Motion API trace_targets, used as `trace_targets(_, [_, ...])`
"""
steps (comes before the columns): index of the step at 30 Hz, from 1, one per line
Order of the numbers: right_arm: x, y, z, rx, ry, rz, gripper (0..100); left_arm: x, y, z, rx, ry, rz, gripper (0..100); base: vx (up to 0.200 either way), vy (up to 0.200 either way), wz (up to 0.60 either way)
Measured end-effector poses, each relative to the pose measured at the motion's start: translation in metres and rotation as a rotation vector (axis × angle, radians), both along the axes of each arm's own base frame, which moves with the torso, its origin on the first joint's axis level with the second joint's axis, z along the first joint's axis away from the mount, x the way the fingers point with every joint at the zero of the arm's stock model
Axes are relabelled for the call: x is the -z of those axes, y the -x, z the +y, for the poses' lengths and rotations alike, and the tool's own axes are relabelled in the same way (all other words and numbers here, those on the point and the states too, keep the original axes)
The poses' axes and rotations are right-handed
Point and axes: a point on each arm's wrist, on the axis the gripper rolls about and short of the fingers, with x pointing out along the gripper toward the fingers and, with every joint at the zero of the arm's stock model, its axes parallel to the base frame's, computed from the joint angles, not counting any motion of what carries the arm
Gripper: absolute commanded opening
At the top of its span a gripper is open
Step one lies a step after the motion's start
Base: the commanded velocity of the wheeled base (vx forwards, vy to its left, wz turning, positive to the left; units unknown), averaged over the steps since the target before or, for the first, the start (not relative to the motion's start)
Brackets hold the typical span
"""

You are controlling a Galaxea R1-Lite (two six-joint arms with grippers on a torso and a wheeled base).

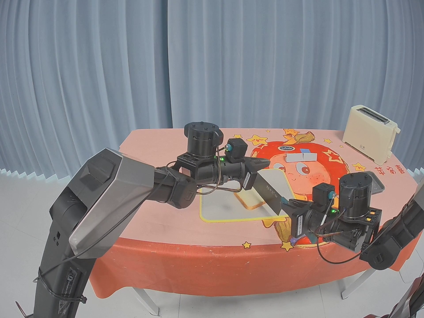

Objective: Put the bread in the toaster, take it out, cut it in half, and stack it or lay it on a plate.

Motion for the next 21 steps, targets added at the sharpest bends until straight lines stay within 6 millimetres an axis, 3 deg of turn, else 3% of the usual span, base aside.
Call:
trace_targets(10, [-0.008, -0.016, -0.009, 0.042, 0.025, 0.042, 0, -0.018, 0.001, 0.003, -0.014, 0.019, -0.031, 0, 0.000, 0.000, 0.00])
trace_targets(21, [-0.038, -0.035, -0.005, 0.008, 0.000, 0.045, 0, -0.021, 0.001, 0.005, -0.031, 0.017, -0.043, 0, 0.000, 0.000, 0.00])
